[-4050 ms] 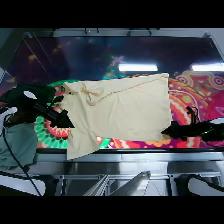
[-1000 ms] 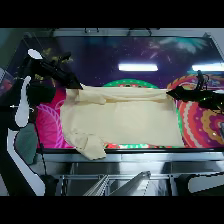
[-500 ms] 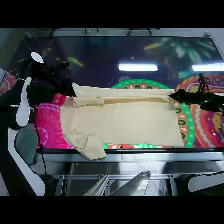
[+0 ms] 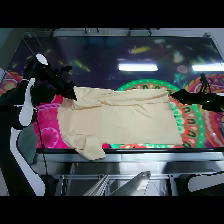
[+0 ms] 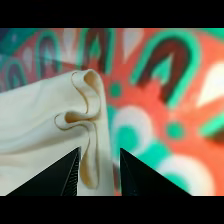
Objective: Fold the shirts.
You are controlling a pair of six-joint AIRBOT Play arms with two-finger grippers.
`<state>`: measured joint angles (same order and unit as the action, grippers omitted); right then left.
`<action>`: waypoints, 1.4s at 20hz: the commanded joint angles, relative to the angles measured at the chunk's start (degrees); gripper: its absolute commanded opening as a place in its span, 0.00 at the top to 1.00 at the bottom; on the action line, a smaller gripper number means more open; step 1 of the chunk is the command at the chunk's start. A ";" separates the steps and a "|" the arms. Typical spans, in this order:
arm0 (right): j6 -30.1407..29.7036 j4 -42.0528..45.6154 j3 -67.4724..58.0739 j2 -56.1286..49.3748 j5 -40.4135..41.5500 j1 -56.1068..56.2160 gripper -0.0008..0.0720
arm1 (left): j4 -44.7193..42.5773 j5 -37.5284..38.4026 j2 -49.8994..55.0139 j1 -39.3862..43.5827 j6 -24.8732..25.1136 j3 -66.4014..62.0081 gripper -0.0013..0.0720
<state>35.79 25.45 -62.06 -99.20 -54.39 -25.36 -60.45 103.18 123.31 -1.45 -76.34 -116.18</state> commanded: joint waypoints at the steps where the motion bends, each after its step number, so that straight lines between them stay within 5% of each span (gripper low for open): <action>1: 4.92 7.69 -1.84 0.74 -5.97 -2.58 0.58 | 0.42 1.46 -1.14 -1.09 -2.40 -0.02 0.58; 2: 7.02 9.88 -2.19 1.29 -7.78 -3.61 0.57 | 0.50 1.79 -1.95 -1.79 -3.30 -0.02 0.52; 10: 16.28 19.50 0.96 5.79 -26.45 -7.39 0.58 | 0.52 3.41 -14.95 -6.75 -5.05 4.26 0.51; 15: 23.74 32.50 16.68 14.64 -19.39 -7.41 0.58 | 0.44 -2.01 -35.52 -10.25 -2.69 37.00 0.51; 17: 30.21 38.99 20.65 17.35 -15.32 -7.41 0.33 | 0.39 -6.99 -43.87 -11.72 -0.48 50.69 0.51; 22: 28.48 31.82 25.29 17.75 -15.02 -6.71 0.34 | 0.55 -16.35 -59.08 -13.64 -0.72 77.22 0.51; 28: 26.95 30.58 26.45 17.68 -13.60 -1.55 0.34 | 0.48 -29.42 -61.81 -9.55 -1.81 91.36 0.51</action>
<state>63.37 51.53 -36.21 -81.60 -73.60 -28.75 -59.99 81.84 62.61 -12.64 -77.84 -30.87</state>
